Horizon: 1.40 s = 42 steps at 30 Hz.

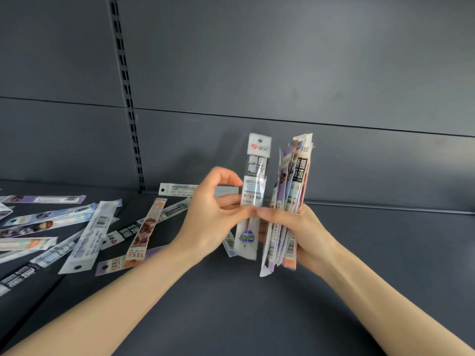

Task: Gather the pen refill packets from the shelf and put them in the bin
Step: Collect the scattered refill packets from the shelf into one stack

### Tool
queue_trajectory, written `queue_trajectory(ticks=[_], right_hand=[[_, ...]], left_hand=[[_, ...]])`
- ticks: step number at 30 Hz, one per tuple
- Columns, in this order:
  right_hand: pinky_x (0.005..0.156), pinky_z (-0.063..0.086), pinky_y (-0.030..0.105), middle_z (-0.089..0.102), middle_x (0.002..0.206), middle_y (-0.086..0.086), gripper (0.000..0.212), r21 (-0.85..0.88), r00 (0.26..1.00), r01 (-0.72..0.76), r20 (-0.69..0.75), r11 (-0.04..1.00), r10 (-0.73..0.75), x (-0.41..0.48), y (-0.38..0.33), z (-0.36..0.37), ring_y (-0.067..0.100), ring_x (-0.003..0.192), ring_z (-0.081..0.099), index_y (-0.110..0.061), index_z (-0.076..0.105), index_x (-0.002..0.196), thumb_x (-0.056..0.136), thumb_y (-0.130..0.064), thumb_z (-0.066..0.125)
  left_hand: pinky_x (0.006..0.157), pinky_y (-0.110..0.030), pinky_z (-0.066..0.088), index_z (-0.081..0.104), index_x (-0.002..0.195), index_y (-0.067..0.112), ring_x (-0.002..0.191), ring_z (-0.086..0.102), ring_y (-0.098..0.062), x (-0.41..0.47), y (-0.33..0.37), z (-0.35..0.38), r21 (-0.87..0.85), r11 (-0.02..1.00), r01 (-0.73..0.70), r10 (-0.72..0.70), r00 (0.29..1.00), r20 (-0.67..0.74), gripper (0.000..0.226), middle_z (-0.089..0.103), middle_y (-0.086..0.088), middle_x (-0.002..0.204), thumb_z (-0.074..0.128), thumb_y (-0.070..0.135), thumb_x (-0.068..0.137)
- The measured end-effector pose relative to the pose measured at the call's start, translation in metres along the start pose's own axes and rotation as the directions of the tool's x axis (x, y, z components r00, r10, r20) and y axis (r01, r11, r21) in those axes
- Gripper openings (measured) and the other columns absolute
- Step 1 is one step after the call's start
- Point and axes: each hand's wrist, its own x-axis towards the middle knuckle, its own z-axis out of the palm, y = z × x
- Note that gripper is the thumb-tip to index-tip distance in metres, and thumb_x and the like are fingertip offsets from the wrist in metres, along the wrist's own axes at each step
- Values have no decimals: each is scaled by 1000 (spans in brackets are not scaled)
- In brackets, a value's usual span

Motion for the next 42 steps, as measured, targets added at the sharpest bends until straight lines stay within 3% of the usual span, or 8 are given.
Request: queue_trajectory(ticks=[3,8,18,25,29,34,38,42], right_hand=[[77,58,35,74,95,10,32,-80,999,30,-9,996,-31,2,2,2,25,88,71,-11,73,98,68,-3,70],[59,52,18,67,63,-12,35,-201,996,89,0,976,-91,-3,-3,5,4,63,65,-24,68,83,74,9,70],[69,57,24,76,77,2,23,-333,991,133,22,934,-133,-9,10,14,15,78,74,-9,72,85,72,10,70],[89,54,51,73,96,20,28,-187,997,78,17,979,-76,-8,10,18,37,97,69,-3,69,95,69,-1,61],[83,37,80,72,90,20,20,-98,996,72,56,993,-66,-3,2,15,57,93,61,-13,73,90,75,-4,62],[71,57,28,74,84,-4,26,-94,989,57,143,994,-43,11,-8,27,15,83,71,-27,72,93,73,-9,66],[71,52,25,72,74,-5,18,-168,999,28,36,985,-23,37,-5,40,11,75,70,-17,70,83,82,0,63],[59,52,24,66,71,5,6,-202,993,5,-115,979,-29,69,-3,52,13,65,66,-6,65,81,80,0,65]], left_hand=[[72,-25,59,52,113,18,85,72,-11,-1,1,4,11,1000,14,-14,1000,4,50,62,1,111,72,-5,74],[90,-15,49,70,104,14,98,65,0,-2,5,2,12,999,52,-53,990,130,19,73,8,101,54,14,92],[93,-19,48,49,121,27,105,61,4,-6,9,16,66,996,55,-74,940,334,35,65,12,114,60,29,88],[86,-14,47,55,109,25,102,62,2,-7,7,11,122,991,-55,20,962,273,23,68,11,105,61,25,88],[86,-9,44,53,119,27,107,60,5,-1,19,3,83,991,-108,83,960,268,26,66,17,110,49,24,94],[106,-9,31,41,138,31,124,41,16,11,17,-19,145,989,-42,-7,947,320,43,51,25,134,31,39,98],[100,-10,37,56,126,30,116,49,14,32,5,-56,285,959,-10,-84,945,315,35,59,25,120,37,36,97],[95,-24,43,64,112,21,109,59,-7,63,-37,-112,594,788,162,-247,967,64,24,66,8,113,58,28,91]])
